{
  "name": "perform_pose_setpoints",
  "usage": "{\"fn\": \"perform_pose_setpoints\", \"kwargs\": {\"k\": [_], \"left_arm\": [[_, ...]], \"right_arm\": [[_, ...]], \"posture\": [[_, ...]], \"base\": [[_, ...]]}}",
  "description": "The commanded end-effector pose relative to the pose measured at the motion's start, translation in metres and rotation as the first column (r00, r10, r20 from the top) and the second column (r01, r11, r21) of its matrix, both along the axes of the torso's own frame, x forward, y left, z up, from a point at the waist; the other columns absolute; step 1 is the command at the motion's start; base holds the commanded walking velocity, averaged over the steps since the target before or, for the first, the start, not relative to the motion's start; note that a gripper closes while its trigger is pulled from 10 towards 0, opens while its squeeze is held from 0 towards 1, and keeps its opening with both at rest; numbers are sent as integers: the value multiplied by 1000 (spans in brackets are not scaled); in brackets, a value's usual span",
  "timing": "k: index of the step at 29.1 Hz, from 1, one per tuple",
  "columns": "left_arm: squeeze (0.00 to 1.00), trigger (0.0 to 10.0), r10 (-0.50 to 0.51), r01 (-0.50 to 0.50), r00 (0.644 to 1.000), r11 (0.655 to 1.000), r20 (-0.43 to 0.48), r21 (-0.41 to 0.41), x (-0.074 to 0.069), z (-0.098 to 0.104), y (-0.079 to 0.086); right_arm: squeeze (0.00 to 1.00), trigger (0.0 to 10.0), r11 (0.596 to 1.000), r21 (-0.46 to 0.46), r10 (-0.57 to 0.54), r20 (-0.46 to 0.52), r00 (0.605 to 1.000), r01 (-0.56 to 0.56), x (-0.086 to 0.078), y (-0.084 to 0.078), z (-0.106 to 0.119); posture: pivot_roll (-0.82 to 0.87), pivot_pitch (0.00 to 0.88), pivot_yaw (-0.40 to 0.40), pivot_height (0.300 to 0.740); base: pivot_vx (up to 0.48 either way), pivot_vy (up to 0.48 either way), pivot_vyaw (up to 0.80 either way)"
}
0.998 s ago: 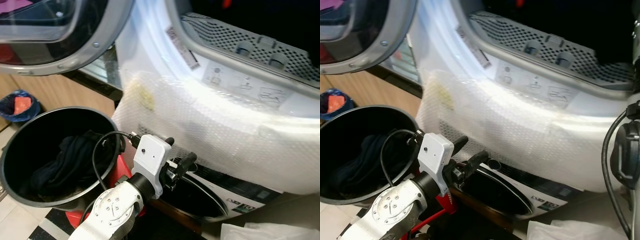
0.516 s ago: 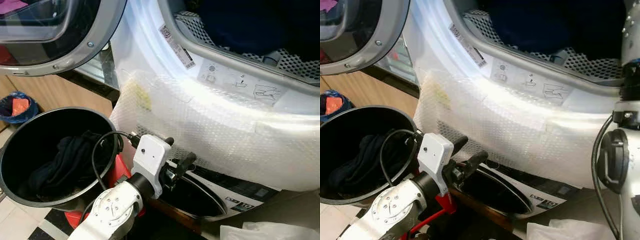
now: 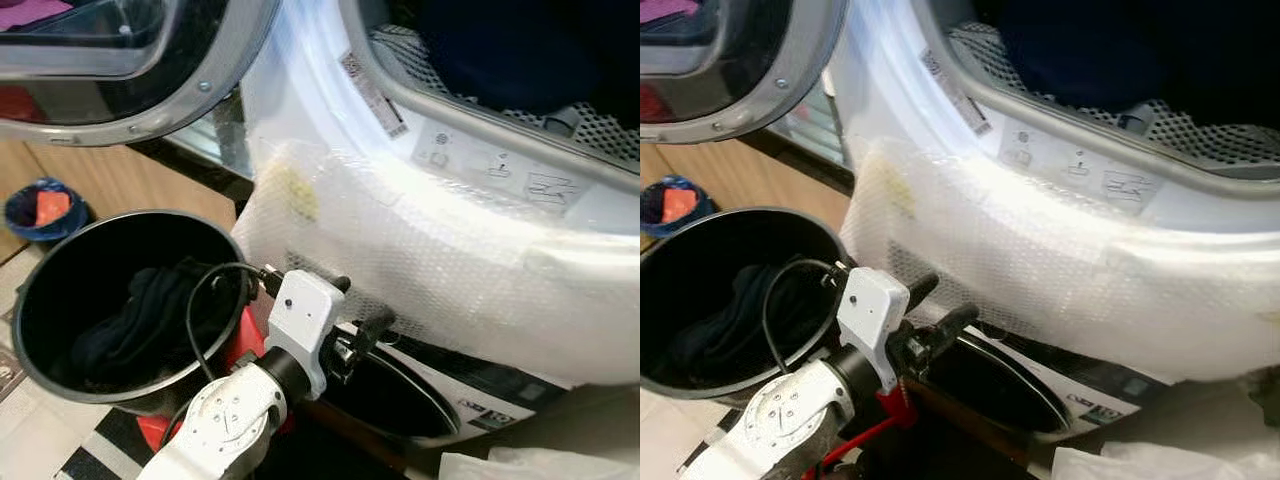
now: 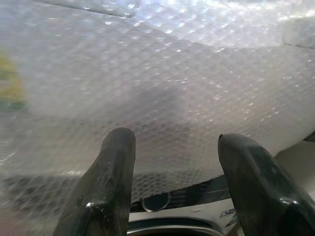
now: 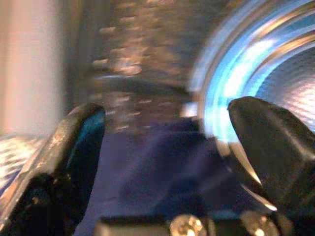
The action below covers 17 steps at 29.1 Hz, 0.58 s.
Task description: Clothes washing
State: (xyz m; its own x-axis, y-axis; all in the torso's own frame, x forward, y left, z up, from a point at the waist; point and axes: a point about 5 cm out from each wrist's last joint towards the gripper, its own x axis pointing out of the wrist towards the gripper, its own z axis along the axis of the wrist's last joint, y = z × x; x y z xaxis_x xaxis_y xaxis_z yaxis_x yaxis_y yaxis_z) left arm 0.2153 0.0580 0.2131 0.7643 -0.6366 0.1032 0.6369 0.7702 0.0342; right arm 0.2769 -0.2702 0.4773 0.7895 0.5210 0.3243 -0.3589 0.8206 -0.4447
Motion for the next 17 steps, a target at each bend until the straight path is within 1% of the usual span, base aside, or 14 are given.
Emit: {"fn": "perform_pose_setpoints", "kwargs": {"k": [1,2,3,4,5,6,7,8,9,10,11,12,13,17], "left_arm": [[0,10000,-35,35,999,999,-15,-8,-4,-1,-4],[0,10000,-37,37,999,999,-15,-8,-4,-1,-4],[0,10000,-37,37,999,999,-15,-8,-4,-1,-4],[0,10000,-39,39,999,999,-15,-8,-4,-1,-4],[0,10000,-39,39,999,999,-15,-8,-4,-1,-4],[0,10000,-40,40,999,999,-15,-5,-4,-1,-4],[0,10000,-41,41,999,999,-15,-6,-4,-1,-5],[0,10000,-41,41,999,999,-15,-6,-4,-1,-5],[0,10000,-40,40,999,999,-15,-6,-4,-1,-5],[0,10000,-40,40,999,999,-15,-6,-4,-1,-5],[0,10000,-39,38,999,999,-16,-10,-4,0,-5],[0,10000,-38,38,999,999,-16,-11,-4,0,-5],[0,10000,-38,37,999,999,-17,-10,-4,-1,-5],[0,10000,-36,36,999,999,-18,-11,-4,-1,-6]], "right_arm": [[0,10000,997,-68,45,3,999,-45,-23,-9,5],[0,10000,992,-110,64,-46,997,-69,-26,-9,-1],[0,10000,989,-119,76,-82,994,-86,-27,-8,-4],[0,10000,980,-156,103,-114,988,-120,-30,-6,-11],[0,10000,980,-156,103,-114,988,-120,-30,-6,-11],[0,10000,976,-151,135,-151,979,-158,-32,-3,-15],[0,10000,969,-169,151,-173,973,-180,-35,0,-18],[0,10000,969,-169,151,-173,973,-180,-35,0,-18],[0,10000,954,-216,161,-213,964,-207,-38,5,-24],[0,10000,954,-216,161,-213,964,-207,-38,5,-24],[0,10000,951,-225,160,-233,959,-213,-38,9,-26],[0,10000,950,-228,160,-230,960,-213,-38,11,-26],[0,10000,953,-206,174,-223,959,-221,-35,21,-26],[0,10000,960,-200,154,-204,967,-196,-33,28,-28]], "posture": [[-65,224,-105,740],[-71,224,-104,740],[-71,224,-104,740],[-70,224,-103,740],[-70,224,-103,740],[-71,223,-102,740],[-70,223,-104,740],[-70,223,-104,740],[-70,223,-104,740],[-70,223,-104,740],[-70,223,-104,740],[-70,223,-104,740],[-66,219,-110,740],[-63,217,-115,740]], "base": [[0,0,0],[0,0,0],[0,0,0],[0,0,0],[0,0,0],[0,0,0],[0,0,0],[0,0,0],[0,0,0],[0,0,0],[0,0,0],[0,0,0],[0,0,0],[0,0,0]]}}
